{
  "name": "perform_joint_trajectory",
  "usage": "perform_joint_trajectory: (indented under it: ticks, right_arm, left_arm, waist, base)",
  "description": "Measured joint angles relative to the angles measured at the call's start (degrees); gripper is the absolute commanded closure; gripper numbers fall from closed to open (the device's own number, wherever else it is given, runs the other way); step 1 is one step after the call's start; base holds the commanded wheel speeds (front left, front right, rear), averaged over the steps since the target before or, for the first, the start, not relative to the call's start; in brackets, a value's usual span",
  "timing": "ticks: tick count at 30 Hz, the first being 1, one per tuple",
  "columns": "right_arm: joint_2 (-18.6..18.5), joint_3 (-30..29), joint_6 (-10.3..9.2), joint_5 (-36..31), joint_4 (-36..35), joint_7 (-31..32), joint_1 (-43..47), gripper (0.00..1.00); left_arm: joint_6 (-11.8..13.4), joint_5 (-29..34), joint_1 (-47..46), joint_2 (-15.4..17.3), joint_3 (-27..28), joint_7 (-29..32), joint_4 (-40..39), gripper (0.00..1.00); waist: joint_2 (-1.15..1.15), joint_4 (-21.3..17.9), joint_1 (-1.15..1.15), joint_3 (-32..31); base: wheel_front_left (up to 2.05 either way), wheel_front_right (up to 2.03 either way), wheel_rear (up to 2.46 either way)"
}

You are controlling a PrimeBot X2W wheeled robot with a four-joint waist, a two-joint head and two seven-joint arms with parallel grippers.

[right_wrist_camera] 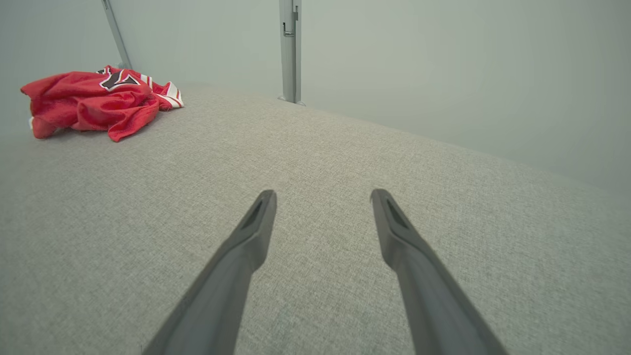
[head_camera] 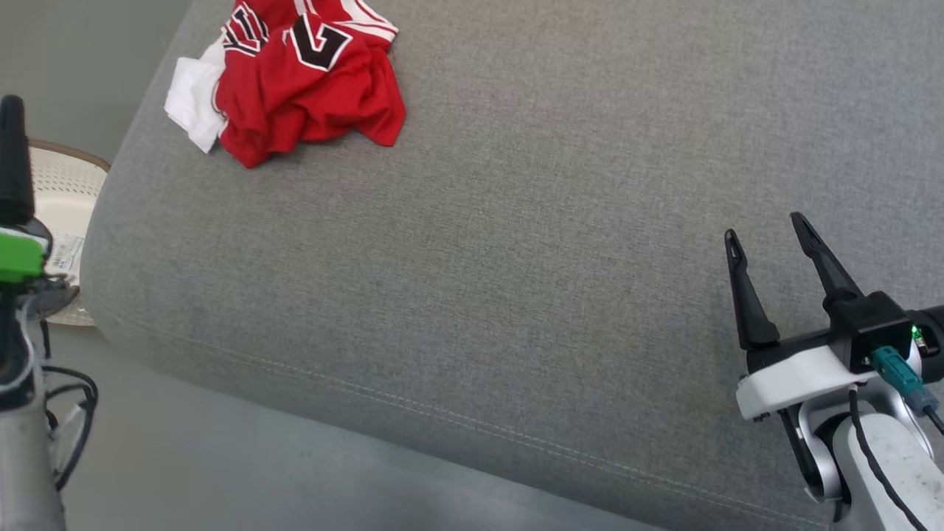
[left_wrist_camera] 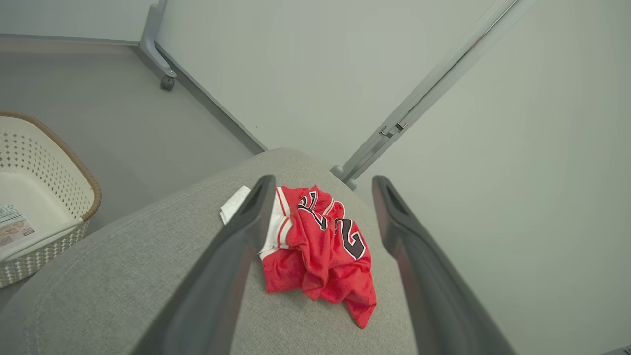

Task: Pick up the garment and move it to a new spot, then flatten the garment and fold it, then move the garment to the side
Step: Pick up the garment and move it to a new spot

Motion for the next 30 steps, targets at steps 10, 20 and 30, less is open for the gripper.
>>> perform_joint_trajectory:
  ticks: [10, 20, 30]
  right_arm:
    - [0.9, 1.4, 0.58, 0.0, 0.7, 0.2, -2.9, 0.0]
    - [0.4, 1.1, 0.73, 0.0, 1.2, 0.7, -2.9, 0.0]
    - [-0.6, 0.8, 0.73, 0.0, -0.7, 2.4, -2.8, 0.0]
  left_arm:
    - [2.2, -11.2, -8.5, 0.9, 6.3, 8.9, 12.0, 0.0]
    - [3.5, -11.5, -9.3, 3.2, 4.1, 15.4, 21.2, 0.0]
    - [3.6, -11.7, -12.7, 3.8, 4.7, 17.1, 25.0, 0.0]
  waist:
    - [0.0, -5.7, 0.0, 3.6]
    - [0.0, -11.2, 0.0, 3.8]
    - [0.0, -12.7, 0.0, 4.3]
  base:
    - [0.0, 0.0, 0.0]
    - [0.0, 0.0, 0.0]
    - [0.0, 0.0, 0.0]
